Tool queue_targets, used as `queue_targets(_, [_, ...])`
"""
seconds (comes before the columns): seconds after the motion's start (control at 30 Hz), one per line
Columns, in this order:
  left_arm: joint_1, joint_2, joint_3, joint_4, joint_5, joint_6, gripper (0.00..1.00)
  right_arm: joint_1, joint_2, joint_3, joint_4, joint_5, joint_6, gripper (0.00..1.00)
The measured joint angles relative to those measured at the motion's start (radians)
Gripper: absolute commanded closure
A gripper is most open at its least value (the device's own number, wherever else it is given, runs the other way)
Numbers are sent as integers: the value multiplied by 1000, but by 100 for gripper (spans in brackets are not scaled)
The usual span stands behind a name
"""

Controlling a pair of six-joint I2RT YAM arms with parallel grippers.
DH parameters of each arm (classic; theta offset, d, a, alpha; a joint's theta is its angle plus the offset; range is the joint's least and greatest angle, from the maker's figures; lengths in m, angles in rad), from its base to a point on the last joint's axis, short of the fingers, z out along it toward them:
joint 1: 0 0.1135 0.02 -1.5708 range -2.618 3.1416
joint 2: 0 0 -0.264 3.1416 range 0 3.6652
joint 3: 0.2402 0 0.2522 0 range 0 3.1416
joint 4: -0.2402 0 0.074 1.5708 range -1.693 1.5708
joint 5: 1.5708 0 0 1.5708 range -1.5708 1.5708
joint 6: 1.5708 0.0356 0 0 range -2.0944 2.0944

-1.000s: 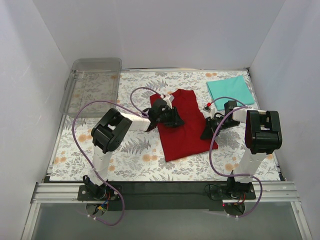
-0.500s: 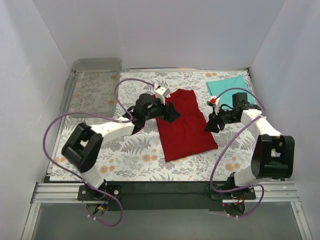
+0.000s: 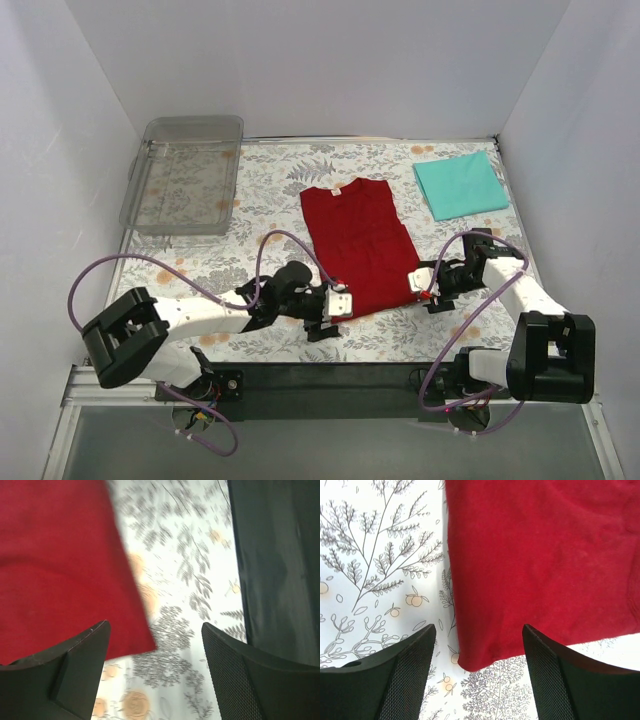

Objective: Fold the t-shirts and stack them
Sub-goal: Fold the tshirt

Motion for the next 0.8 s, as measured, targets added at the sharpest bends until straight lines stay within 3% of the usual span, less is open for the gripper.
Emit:
queue_targets(0.17, [-55, 88, -10, 11, -34, 39, 34, 0, 72, -1, 3, 24, -77, 40])
queue_targets(0.57, [-58, 198, 14, 60, -131, 50, 39, -19, 128, -1, 22, 66, -93, 47])
queue_targets(0.8, [-58, 237, 29, 108, -200, 31, 54, -40, 140, -2, 31, 72, -101, 49])
